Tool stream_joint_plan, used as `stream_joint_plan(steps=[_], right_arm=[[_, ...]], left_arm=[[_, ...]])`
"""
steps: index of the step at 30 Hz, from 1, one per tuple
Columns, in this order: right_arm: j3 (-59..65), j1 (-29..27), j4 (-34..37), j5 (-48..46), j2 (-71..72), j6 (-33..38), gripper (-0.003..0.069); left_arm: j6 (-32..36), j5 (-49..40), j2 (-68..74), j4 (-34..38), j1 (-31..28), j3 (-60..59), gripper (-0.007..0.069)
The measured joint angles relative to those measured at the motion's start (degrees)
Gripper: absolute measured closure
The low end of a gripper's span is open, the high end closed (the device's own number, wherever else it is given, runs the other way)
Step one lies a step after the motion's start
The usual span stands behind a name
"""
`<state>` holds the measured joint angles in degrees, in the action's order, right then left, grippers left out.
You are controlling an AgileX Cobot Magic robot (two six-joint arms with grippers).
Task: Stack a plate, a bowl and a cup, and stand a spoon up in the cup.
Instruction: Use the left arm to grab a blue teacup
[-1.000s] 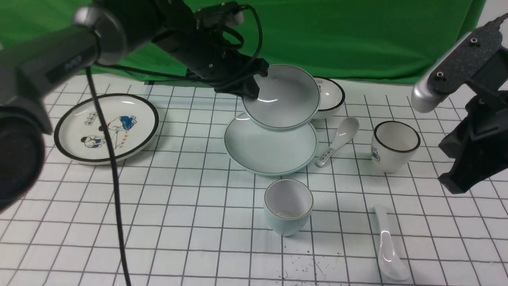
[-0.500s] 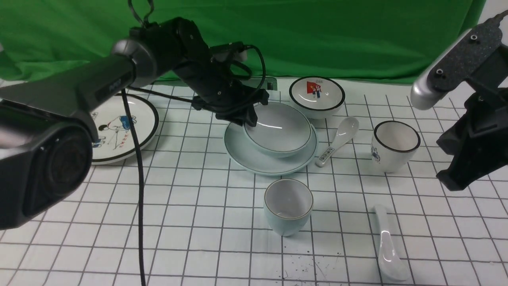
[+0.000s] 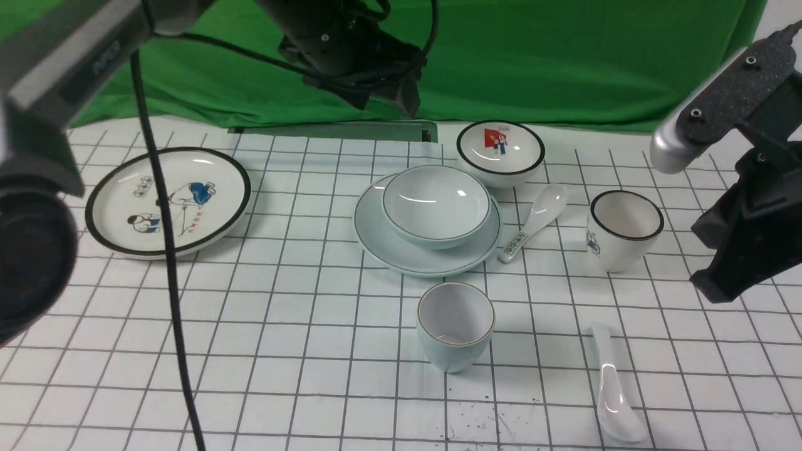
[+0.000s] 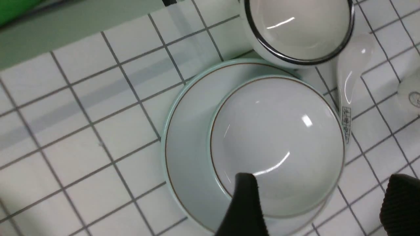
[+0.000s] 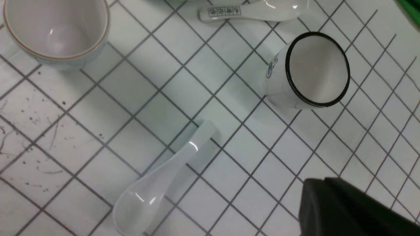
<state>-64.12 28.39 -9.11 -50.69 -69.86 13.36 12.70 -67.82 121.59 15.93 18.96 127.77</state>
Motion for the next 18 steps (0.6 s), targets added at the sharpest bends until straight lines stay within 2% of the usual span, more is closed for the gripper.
stream_joint_plan(steps=[3, 8, 12, 18], right_arm=[[0.0, 0.0, 0.0, -1.5, 1.3, 0.0, 0.0608], [0.0, 0.0, 0.0, -1.9, 5.2, 0.0, 0.0601], [0.0, 0.0, 0.0, -2.0, 7.6, 0.0, 0.0598], [-0.1, 0.0, 0.0, -2.1, 8.7, 0.0, 0.0589]], left_arm=[[0.0, -1.3, -6.2, -4.2, 5.5, -8.3, 0.0150], [-0.1, -1.8, -9.1, -4.9, 11.2, -21.7, 0.0150], [-0.3, -1.6, -9.1, -5.0, 13.5, -28.0, 0.0151], [-3.9, 6.3, -8.6, -7.4, 14.6, -32.4, 0.0151]])
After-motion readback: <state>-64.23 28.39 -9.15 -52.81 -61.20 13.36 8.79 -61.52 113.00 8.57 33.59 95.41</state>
